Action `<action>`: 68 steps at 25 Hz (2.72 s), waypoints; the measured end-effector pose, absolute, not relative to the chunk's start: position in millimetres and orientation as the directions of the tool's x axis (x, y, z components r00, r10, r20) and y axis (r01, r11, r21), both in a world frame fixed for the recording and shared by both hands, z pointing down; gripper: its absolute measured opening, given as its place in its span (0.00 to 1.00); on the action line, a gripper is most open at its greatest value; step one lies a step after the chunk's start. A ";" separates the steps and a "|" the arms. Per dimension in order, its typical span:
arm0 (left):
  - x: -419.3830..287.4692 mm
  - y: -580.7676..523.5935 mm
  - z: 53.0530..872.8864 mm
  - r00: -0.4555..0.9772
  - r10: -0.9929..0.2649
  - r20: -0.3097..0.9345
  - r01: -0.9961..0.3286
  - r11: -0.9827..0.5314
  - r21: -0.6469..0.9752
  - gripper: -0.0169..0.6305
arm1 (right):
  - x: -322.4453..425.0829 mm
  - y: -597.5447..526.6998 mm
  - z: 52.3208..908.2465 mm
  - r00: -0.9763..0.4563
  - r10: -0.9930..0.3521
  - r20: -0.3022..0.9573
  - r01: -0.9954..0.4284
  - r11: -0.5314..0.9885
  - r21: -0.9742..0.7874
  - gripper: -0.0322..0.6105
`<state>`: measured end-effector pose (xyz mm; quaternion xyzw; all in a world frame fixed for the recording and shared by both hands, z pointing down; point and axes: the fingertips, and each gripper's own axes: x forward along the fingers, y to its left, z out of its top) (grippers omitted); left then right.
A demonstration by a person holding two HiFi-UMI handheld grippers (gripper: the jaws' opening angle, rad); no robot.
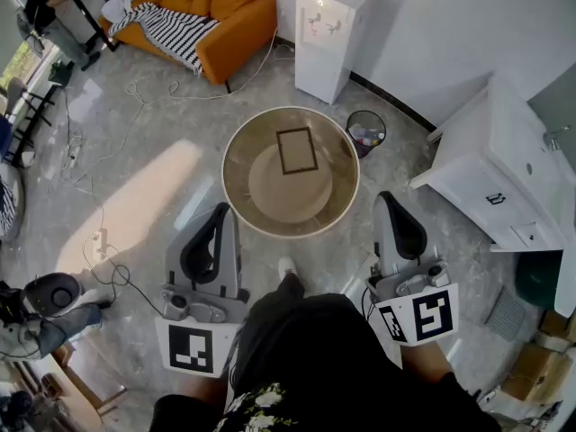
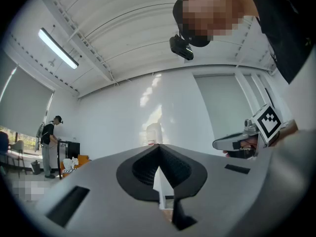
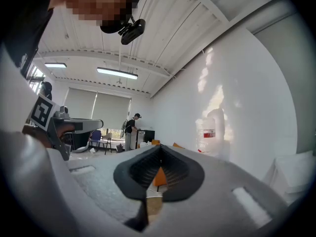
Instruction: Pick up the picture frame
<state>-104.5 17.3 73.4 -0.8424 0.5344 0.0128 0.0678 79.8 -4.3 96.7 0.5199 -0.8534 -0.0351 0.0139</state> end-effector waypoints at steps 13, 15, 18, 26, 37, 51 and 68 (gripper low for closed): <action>-127.6 -37.6 93.0 0.500 -0.860 -0.102 -0.866 -0.492 -0.094 0.03 | 48.0 -41.4 109.1 -0.412 -0.911 -0.016 -0.908 0.408 0.097 0.05; -125.3 -45.1 94.8 0.514 -0.852 -0.097 -0.857 -0.505 -0.099 0.03 | 46.8 -47.2 111.9 -0.409 -0.913 -0.012 -0.909 0.406 0.095 0.05; -124.6 -53.0 98.6 0.528 -0.846 -0.078 -0.848 -0.520 -0.098 0.03 | 44.8 -55.5 115.7 -0.406 -0.914 -0.008 -0.912 0.404 0.074 0.05; -110.0 -75.1 110.6 0.510 -0.859 -0.045 -0.858 -0.505 -0.095 0.03 | 63.7 -79.3 130.9 -0.412 -0.911 0.016 -0.910 0.413 0.050 0.04; -80.0 -125.9 106.7 0.443 -0.894 -0.064 -0.894 -0.435 -0.103 0.03 | 92.7 -138.8 130.0 -0.463 -0.886 0.010 -0.885 0.463 0.055 0.04; -41.0 -197.1 98.7 0.340 -0.938 -0.065 -0.936 -0.331 -0.119 0.03 | 121.8 -233.9 121.5 -0.575 -0.818 -0.006 -0.817 0.573 0.064 0.04; -25.0 -237.9 127.7 0.119 -0.993 -0.010 -0.989 -0.118 -0.094 0.03 | 114.0 -309.0 152.5 -0.757 -0.651 0.061 -0.650 0.759 0.036 0.04</action>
